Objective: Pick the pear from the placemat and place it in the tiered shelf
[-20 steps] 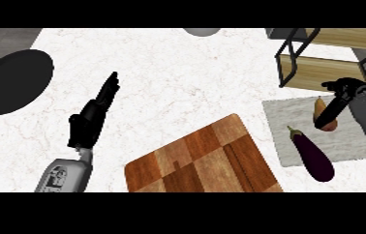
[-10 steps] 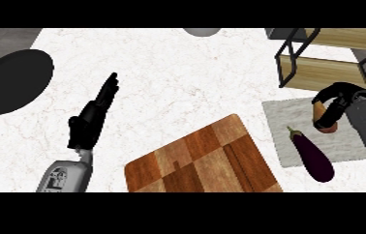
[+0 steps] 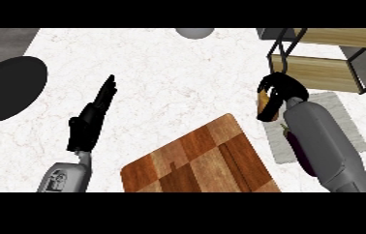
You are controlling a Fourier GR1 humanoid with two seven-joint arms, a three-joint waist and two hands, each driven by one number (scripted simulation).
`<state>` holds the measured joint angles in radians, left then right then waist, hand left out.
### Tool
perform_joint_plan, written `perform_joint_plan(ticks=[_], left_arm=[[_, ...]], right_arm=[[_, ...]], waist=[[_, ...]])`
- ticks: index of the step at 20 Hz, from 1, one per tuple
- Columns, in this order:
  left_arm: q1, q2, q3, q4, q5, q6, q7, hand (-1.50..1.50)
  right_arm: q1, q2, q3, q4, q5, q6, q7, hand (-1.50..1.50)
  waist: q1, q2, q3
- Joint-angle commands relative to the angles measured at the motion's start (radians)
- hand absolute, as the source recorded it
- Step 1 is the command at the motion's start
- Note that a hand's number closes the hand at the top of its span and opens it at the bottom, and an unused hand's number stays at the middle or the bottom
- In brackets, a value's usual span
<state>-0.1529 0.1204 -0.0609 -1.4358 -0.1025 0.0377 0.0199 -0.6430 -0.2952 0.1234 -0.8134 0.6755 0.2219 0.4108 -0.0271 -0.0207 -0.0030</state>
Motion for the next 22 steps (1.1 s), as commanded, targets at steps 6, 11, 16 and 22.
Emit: perform_joint_plan(ticks=[6,11,16,22], left_arm=[[0.014,0.021,0.02,-0.011,0.001,-0.005,0.002,0.0],[0.001,0.026,0.029,-0.024,0.02,-0.022,0.017,0.0],[-0.004,-0.012,-0.003,-0.008,-0.007,-0.003,0.007,0.0],[-0.052,-0.017,0.002,-0.013,-0.011,-0.002,0.045,0.0]], right_arm=[[0.228,0.192,0.094,-0.536,0.044,-0.253,0.125,1.5],[0.274,0.253,0.112,-0.84,0.071,-0.326,0.239,1.5],[0.382,0.182,0.11,-1.188,0.12,-0.254,0.374,1.5],[0.307,0.125,0.07,-1.38,0.259,-0.105,0.593,1.5]], waist=[[-0.023,0.002,0.002],[-0.011,0.006,0.002],[-0.001,0.012,0.002],[0.016,0.017,0.002]])
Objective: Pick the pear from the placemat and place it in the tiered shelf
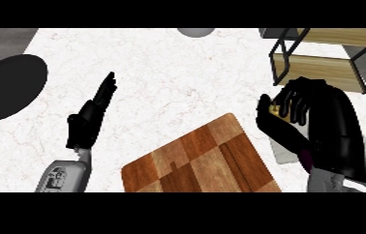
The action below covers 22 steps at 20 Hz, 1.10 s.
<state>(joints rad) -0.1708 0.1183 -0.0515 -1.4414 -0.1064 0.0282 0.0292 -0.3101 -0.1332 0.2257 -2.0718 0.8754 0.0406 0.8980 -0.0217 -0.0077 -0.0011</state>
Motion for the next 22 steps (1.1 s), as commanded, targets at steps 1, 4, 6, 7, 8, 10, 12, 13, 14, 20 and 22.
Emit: perform_joint_plan(ticks=[1,4,6,7,8,10,12,13,14,20,22], left_arm=[[-0.061,0.008,0.023,0.047,0.01,-0.015,0.003,0.0],[0.006,-0.034,-0.037,-0.036,-0.035,0.024,0.018,0.0],[-0.002,-0.024,-0.017,0.001,-0.019,0.003,-0.026,0.0],[0.009,-0.021,-0.026,-0.028,-0.013,-0.012,0.017,0.0],[0.054,-0.028,-0.044,-0.028,-0.029,-0.007,-0.021,0.0],[-0.037,-0.044,-0.025,-0.021,-0.033,0.025,0.06,0.0],[0.037,-0.043,-0.042,-0.046,-0.033,0.01,0.022,0.0],[-0.021,-0.039,-0.021,-0.046,-0.03,0.015,0.05,0.0],[0.066,-0.023,-0.039,-0.066,-0.036,-0.003,0.008,0.0],[-0.005,0.029,0.052,0.0,0.028,-0.066,0.005,0.0],[0.02,-0.014,-0.003,-0.06,-0.004,-0.04,0.046,0.0]], right_arm=[[-0.076,-0.046,-0.058,-0.165,0.055,0.101,0.129,1.5],[-0.159,-0.02,-0.032,-0.189,0.155,0.142,0.236,1.5],[-0.24,-0.082,-0.179,-0.107,0.089,0.148,0.159,1.5],[-0.271,-0.103,-0.212,-0.134,0.068,0.198,0.189,1.5],[-0.28,-0.081,-0.177,-0.072,0.143,0.142,0.187,1.5],[-0.276,-0.167,-0.299,-0.081,0.055,0.198,0.124,1.5],[-0.362,-0.206,-0.34,-0.085,0.016,0.275,0.154,1.5],[-0.368,-0.182,-0.313,-0.017,0.064,0.223,0.147,1.5],[-0.437,-0.23,-0.413,0.07,-0.017,0.221,0.087,1.5],[-0.456,-0.303,-0.479,0.126,-0.008,0.208,0.028,1.5],[-0.503,-0.278,-0.413,0.217,0.087,0.137,0.045,1.5]], waist=[[0.007,0.004,0.0],[0.019,0.002,0.0],[0.023,0.006,0.0],[0.023,0.005,0.0],[0.027,0.006,0.0],[0.019,0.006,0.001],[0.022,0.005,0.0],[0.024,0.006,0.001],[0.03,0.007,0.001],[0.022,0.008,0.001],[0.029,0.008,0.001]])
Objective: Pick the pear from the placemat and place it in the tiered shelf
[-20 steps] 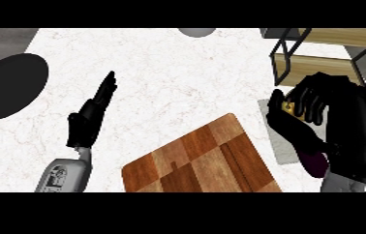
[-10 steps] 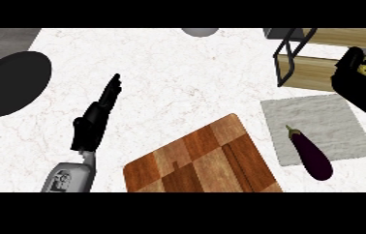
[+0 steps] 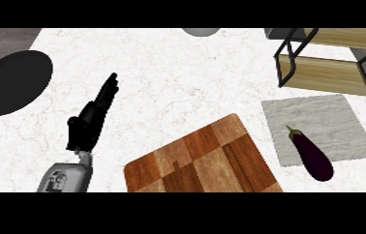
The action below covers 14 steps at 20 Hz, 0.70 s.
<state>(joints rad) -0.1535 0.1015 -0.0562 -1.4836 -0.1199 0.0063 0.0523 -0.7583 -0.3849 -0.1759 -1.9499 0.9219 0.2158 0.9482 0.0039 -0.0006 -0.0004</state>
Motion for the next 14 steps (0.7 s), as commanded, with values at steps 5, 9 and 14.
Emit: perform_joint_plan(ticks=[5,9,14], left_arm=[[-0.017,-0.002,0.019,0.039,-0.003,-0.011,-0.028,0.0],[-0.046,-0.002,0.032,0.057,-0.007,-0.002,-0.022,0.0],[-0.006,-0.03,-0.014,0.018,-0.035,0.003,-0.025,0.0]], right_arm=[[-0.087,-0.103,-0.066,0.144,-0.002,-0.014,-0.065,1.5],[-0.103,-0.176,-0.107,0.293,0.003,-0.09,-0.203,1.5],[-0.106,-0.18,-0.089,0.481,0.047,-0.234,-0.337,1.5]], waist=[[-0.001,0.0,0.0],[0.003,0.002,0.0],[0.009,0.003,0.0]])
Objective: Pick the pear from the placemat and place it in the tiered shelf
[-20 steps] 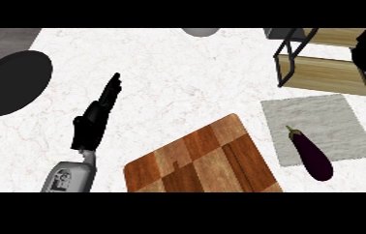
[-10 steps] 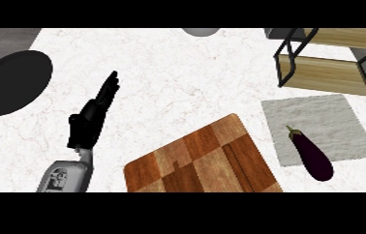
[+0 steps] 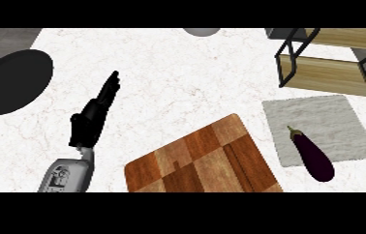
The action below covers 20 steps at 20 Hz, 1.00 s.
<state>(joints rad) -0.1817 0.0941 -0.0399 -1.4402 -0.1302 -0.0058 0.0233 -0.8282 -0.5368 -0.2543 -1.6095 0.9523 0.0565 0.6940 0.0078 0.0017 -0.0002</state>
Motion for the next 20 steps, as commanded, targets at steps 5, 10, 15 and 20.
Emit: perform_joint_plan(ticks=[5,10,15,20], left_arm=[[-0.015,-0.002,0.015,0.005,0.004,-0.003,0.014,0.0],[0.067,-0.022,-0.032,-0.016,-0.029,-0.002,-0.064,0.0],[0.011,-0.027,-0.017,0.012,-0.017,-0.003,-0.026,0.0],[0.001,-0.004,0.022,0.027,0.007,-0.023,-0.032,0.0]], right_arm=[[0.013,-0.028,0.041,0.206,0.102,-0.176,-0.157,1.5],[-0.05,-0.05,-0.008,0.404,0.047,-0.304,-0.332,1.5],[-0.072,0.03,-0.131,0.44,-0.115,-0.441,-0.379,1.5],[-0.106,-0.012,-0.177,0.613,-0.207,-0.482,-0.542,1.5]], waist=[[0.003,0.002,0.0],[0.01,0.002,0.0],[0.009,0.006,0.002],[0.005,0.002,0.001]])
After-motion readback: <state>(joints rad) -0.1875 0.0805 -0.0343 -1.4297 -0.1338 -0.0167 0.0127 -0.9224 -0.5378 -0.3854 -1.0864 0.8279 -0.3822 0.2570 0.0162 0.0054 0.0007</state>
